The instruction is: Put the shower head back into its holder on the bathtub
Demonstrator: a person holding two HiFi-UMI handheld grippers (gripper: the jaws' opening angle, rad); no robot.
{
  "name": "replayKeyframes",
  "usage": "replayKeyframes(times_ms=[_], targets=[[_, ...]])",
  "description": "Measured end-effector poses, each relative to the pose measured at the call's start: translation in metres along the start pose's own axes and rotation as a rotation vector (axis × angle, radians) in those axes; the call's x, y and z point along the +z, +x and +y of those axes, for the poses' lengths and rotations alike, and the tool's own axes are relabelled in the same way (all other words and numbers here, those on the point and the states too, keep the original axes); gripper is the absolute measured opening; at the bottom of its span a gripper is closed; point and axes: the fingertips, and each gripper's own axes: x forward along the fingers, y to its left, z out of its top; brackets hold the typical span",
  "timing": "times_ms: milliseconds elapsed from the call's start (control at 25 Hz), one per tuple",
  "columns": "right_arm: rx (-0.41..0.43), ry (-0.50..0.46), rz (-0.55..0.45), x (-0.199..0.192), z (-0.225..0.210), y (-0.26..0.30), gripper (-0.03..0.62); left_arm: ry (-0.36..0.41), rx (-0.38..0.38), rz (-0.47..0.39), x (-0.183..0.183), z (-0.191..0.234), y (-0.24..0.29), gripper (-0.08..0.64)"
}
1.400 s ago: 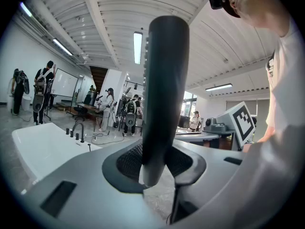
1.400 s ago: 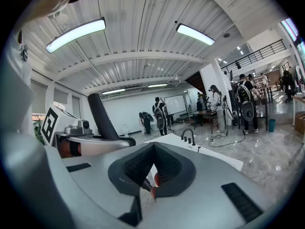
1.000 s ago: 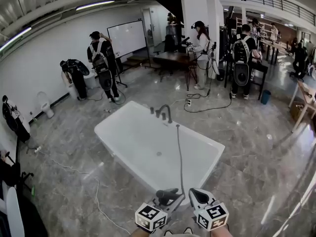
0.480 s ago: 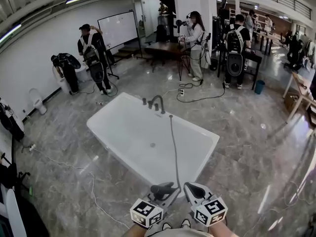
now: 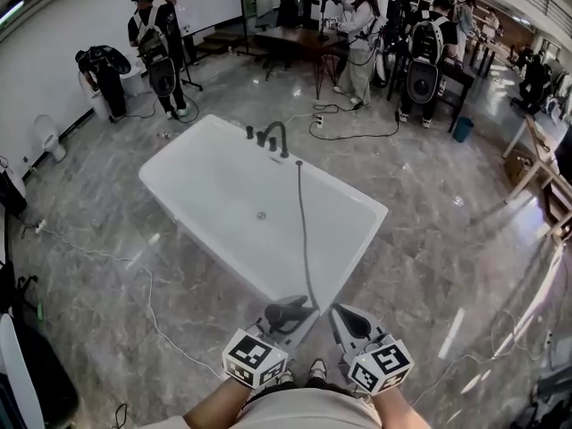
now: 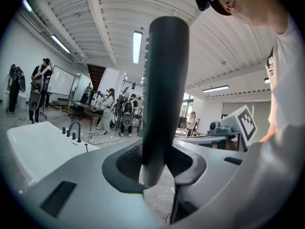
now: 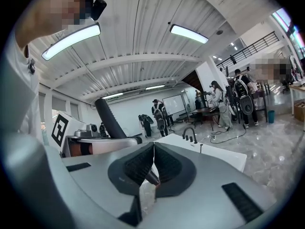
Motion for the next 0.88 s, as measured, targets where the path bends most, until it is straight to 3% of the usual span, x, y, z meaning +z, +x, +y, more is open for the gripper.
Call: replayKeyframes(times_ms=[400, 880], targets=[[-0.090, 0.020, 0.008, -0.012, 0.007, -0.001, 0.015, 0.002, -0.057, 0.021, -0.016, 0.007, -0.006, 0.124], [-0.151, 0.007, -0.025, -0.004, 0.004, -0.004, 0.015, 0.033, -0.114, 0.025, -0.006, 0.007, 0.004, 0.124]])
